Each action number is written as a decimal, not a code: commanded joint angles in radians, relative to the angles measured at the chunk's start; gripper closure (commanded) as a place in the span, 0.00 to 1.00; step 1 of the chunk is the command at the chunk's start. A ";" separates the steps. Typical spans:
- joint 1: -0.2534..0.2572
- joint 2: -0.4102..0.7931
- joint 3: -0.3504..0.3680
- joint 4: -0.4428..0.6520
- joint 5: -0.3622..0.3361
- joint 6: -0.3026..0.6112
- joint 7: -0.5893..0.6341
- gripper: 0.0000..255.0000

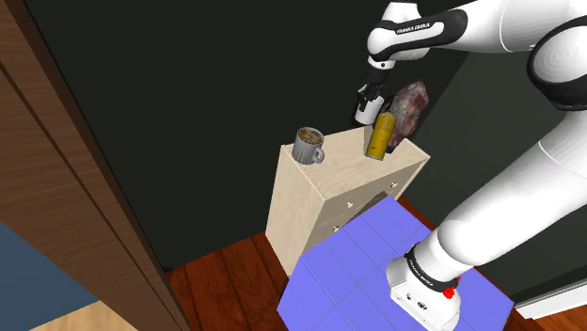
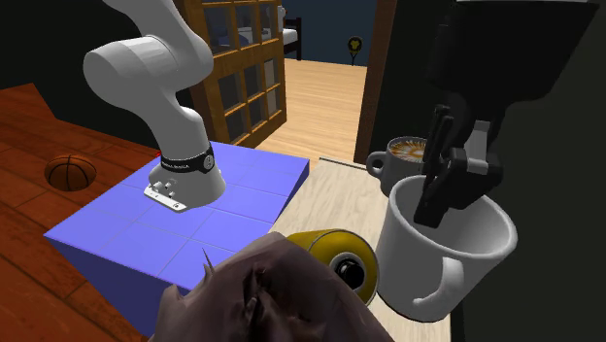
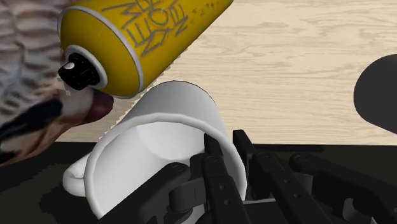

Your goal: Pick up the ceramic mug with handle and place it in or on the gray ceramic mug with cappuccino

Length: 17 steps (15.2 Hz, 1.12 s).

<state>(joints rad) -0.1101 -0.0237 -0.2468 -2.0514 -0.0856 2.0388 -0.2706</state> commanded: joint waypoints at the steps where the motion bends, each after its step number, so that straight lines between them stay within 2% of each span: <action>1: 0.000 -0.007 0.000 0.018 -0.001 -0.025 -0.002 1.00; 13: 0.002 -0.035 0.003 0.142 -0.003 -0.177 -0.007 1.00; 17: 0.046 -0.085 0.056 0.099 -0.010 -0.190 0.091 1.00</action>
<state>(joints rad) -0.0771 -0.0870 -0.2070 -1.9387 -0.0924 1.8586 -0.2100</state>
